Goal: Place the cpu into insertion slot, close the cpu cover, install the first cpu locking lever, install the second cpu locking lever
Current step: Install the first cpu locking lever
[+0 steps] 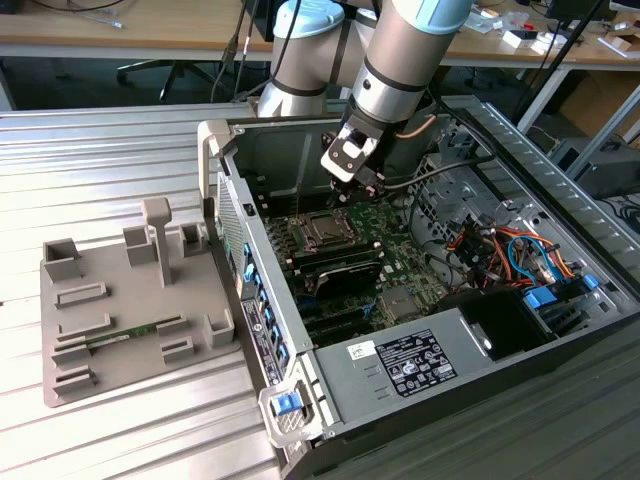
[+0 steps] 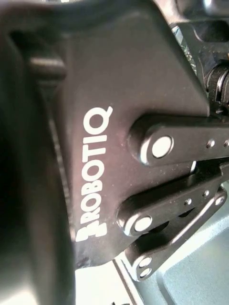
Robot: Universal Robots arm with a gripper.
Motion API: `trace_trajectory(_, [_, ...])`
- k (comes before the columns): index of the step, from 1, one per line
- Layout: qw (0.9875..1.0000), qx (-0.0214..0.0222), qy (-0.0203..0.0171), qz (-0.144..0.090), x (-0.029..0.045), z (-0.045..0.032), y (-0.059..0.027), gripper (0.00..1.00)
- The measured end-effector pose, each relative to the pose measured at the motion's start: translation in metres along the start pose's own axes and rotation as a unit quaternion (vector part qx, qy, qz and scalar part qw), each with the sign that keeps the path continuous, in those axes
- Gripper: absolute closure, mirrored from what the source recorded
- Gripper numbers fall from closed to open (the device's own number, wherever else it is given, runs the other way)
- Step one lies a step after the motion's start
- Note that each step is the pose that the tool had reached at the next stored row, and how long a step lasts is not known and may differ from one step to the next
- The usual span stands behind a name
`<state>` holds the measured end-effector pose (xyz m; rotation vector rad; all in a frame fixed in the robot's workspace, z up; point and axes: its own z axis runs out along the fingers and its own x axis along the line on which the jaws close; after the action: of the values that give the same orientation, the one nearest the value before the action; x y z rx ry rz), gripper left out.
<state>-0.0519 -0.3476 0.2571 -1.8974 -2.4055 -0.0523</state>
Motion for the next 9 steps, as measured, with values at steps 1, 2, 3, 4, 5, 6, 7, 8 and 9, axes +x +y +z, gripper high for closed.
trace_trajectory(1, [1.0000, 0.0002, 0.0000, -0.002, 0.0000, 0.0000, 0.0000, 0.89])
trace_trajectory(2, [1.0000, 0.0003, -0.0001, -0.003, 0.0000, 0.0000, 0.0000, 0.89])
trace_trajectory(3, [1.0000, 0.0004, -0.0001, -0.005, 0.0000, 0.0000, 0.0000, 0.89])
trace_trajectory(4, [1.0000, 0.0006, -0.0001, -0.007, 0.0000, 0.0000, 0.0000, 0.89])
trace_trajectory(5, [1.0000, 0.0007, -0.0002, -0.008, 0.0000, 0.0000, 0.0000, 0.89])
trace_trajectory(6, [1.0000, 0.0008, -0.0002, -0.010, 0.0000, 0.0000, 0.0000, 0.89])
trace_trajectory(7, [0.9999, 0.0011, -0.0002, -0.013, 0.0000, 0.0000, 0.0000, 0.89])
trace_trajectory(8, [0.9999, 0.0013, -0.0003, -0.016, 0.0000, 0.0000, 0.0000, 0.89])
trace_trajectory(9, [0.9998, 0.0014, -0.0004, -0.017, 0.0000, 0.0000, 0.0000, 0.89])
